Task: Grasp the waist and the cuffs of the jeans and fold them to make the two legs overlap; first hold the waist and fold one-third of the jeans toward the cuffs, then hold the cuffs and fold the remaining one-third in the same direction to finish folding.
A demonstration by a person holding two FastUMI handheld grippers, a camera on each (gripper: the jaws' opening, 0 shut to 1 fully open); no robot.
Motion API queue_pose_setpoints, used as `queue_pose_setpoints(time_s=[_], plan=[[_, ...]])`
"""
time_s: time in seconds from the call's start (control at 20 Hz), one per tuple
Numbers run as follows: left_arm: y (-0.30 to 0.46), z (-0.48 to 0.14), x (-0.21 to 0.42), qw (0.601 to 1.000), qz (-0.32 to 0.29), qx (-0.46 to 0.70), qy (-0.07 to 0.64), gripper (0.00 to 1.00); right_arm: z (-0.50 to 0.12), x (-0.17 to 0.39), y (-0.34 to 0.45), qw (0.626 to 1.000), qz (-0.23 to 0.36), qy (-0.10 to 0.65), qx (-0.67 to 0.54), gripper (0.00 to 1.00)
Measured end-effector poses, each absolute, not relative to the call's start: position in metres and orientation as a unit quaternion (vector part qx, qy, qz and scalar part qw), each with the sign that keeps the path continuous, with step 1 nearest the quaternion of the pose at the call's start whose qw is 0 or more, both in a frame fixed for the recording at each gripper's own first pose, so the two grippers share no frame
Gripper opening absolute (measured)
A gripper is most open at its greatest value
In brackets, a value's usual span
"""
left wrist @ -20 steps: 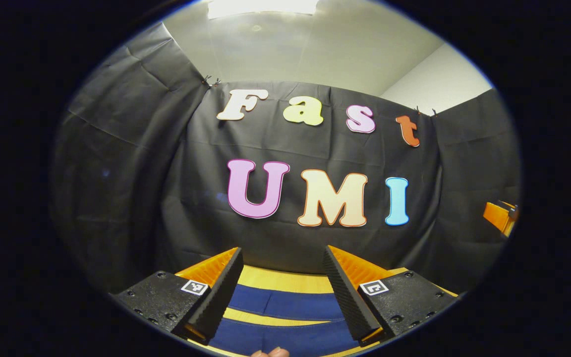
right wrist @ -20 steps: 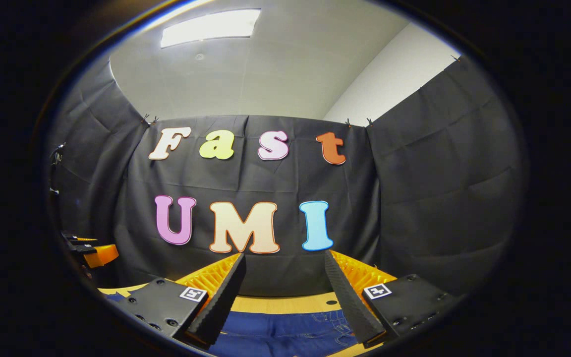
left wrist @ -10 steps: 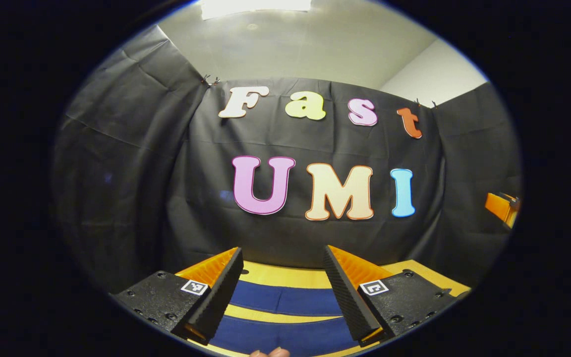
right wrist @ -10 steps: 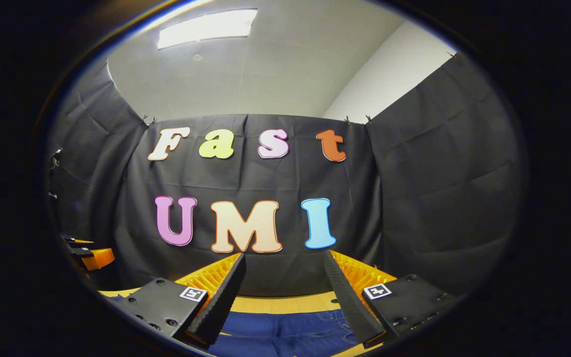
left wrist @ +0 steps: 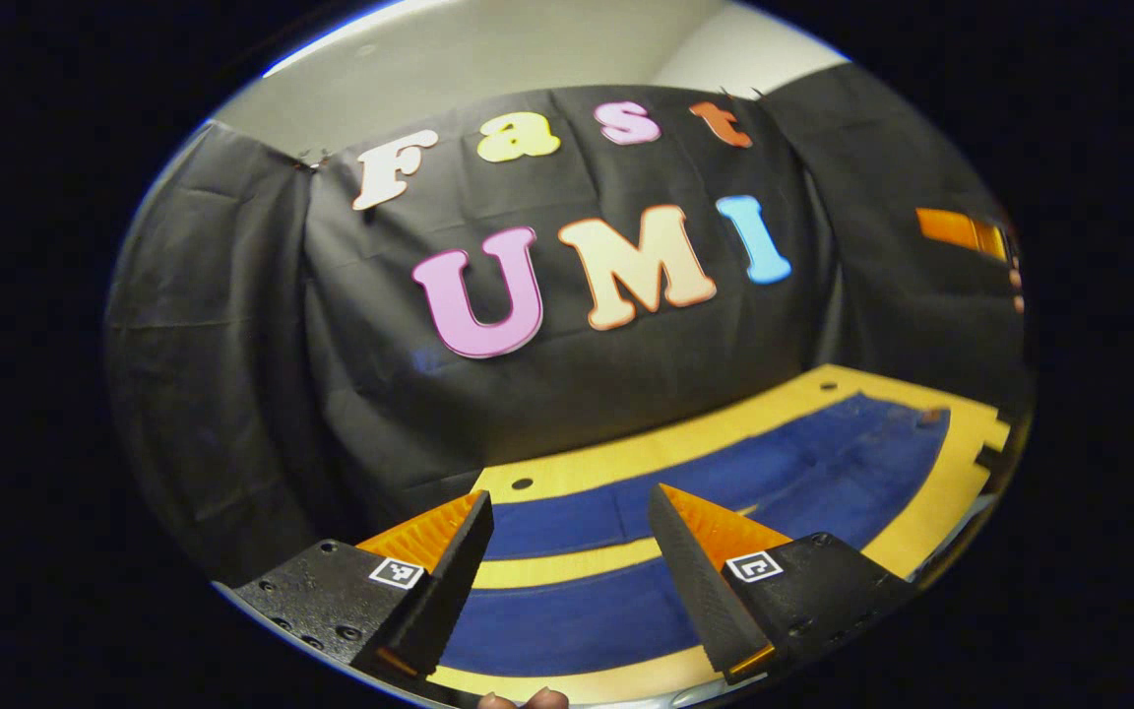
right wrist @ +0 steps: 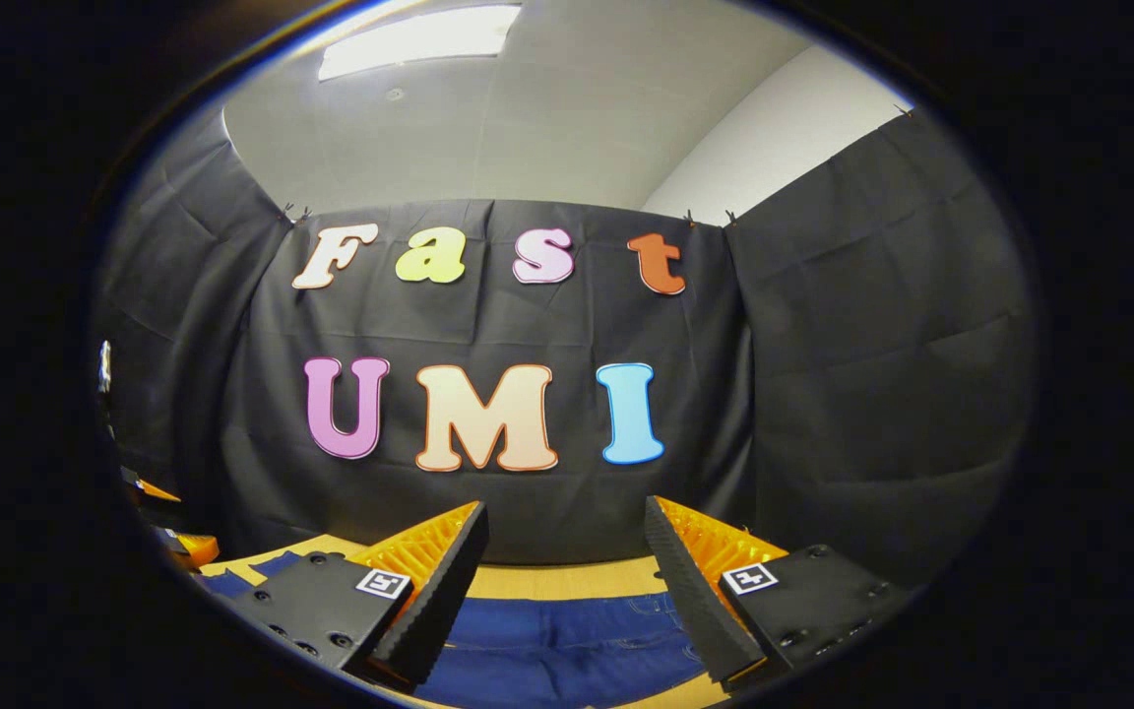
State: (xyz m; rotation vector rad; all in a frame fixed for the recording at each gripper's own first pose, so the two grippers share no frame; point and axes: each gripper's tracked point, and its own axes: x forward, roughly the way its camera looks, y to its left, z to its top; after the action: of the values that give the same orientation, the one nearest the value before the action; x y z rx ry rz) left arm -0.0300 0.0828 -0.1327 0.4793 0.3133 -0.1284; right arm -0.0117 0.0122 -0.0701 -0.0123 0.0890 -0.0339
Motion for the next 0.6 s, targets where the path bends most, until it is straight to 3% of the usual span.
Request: queue_pose_setpoints(time_s=[0.3, 0.6], plan=[[0.125, -0.202, -0.061, 0.905, -0.110, 0.341, 0.230, 0.95, -0.089, -0.026, -0.004, 0.997, -0.042, 0.062, -0.017, 0.99], [0.160, -0.273, -0.079, 0.825, -0.166, 0.447, 0.304, 0.95, -0.097, -0.035, -0.021, 0.994, -0.063, 0.076, -0.038, 0.99]])
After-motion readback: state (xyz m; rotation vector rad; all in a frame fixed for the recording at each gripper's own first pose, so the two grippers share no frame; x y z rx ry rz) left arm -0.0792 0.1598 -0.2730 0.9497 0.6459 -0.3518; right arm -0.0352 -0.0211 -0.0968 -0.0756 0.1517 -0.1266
